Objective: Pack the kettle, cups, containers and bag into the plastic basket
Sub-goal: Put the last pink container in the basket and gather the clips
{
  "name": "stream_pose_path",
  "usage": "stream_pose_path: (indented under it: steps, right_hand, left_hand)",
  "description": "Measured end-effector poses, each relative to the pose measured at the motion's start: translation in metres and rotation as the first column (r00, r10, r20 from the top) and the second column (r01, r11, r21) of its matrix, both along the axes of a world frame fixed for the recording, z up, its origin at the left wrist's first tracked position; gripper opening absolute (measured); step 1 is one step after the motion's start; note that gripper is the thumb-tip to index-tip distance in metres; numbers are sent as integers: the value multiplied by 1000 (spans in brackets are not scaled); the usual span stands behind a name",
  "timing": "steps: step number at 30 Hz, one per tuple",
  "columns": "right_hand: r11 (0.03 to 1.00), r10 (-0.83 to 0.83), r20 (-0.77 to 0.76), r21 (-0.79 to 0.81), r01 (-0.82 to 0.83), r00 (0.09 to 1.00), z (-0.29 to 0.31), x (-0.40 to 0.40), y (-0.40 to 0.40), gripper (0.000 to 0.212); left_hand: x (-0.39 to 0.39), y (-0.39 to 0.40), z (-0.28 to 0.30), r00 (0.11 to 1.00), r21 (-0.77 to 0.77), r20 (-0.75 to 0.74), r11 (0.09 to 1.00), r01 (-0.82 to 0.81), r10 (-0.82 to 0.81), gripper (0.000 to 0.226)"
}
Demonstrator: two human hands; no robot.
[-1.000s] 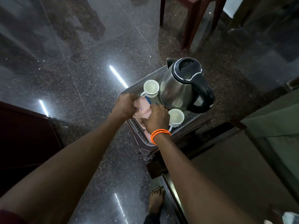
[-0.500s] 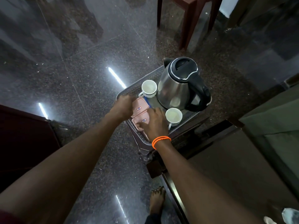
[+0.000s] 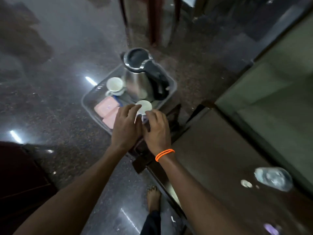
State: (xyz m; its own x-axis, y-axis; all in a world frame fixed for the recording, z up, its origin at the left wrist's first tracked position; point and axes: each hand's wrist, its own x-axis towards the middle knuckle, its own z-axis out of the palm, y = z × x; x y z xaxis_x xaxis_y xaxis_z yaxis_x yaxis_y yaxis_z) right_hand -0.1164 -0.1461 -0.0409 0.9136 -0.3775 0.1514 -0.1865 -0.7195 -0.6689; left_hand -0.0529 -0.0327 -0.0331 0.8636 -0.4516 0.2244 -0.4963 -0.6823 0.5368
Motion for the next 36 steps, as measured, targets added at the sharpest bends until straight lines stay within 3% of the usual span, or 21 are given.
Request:
stream_pose_path:
  steps: [4,9,15,20,28,36]
  right_hand:
    - [985,-173,-104,-42,170,979,-14,-102,-62,33]
    - [913,-406,-280,-96,396,870,-35,-244,-132,30]
    - [766,-628,-458,-217,605,630,-42,-390,-185,36]
    - [631,-743,-502,-305,713,443,-61,-469,-210,33]
    - [576,-759,-475,-171,800,445,-88,-496,-215,21]
    - [599,-756,-370,-59,799,540,-58,-449,-223,18]
  left_hand:
    - [-76,-73,-9,963,18,-2,963,271,-271,35]
    - [-191,-170,-28,854,66,-153,857,511,-497,32]
    - [-301,-246,-54,764,108,-315,778,619,-564,21]
    - [-337,-287,-77,748,175,-395,756,631,-533,32]
    - [-352,-313,-107,695,270,-451,657,704,-559,23]
    - [-343,-309,-82,725,199,-442,730,654,-528,17]
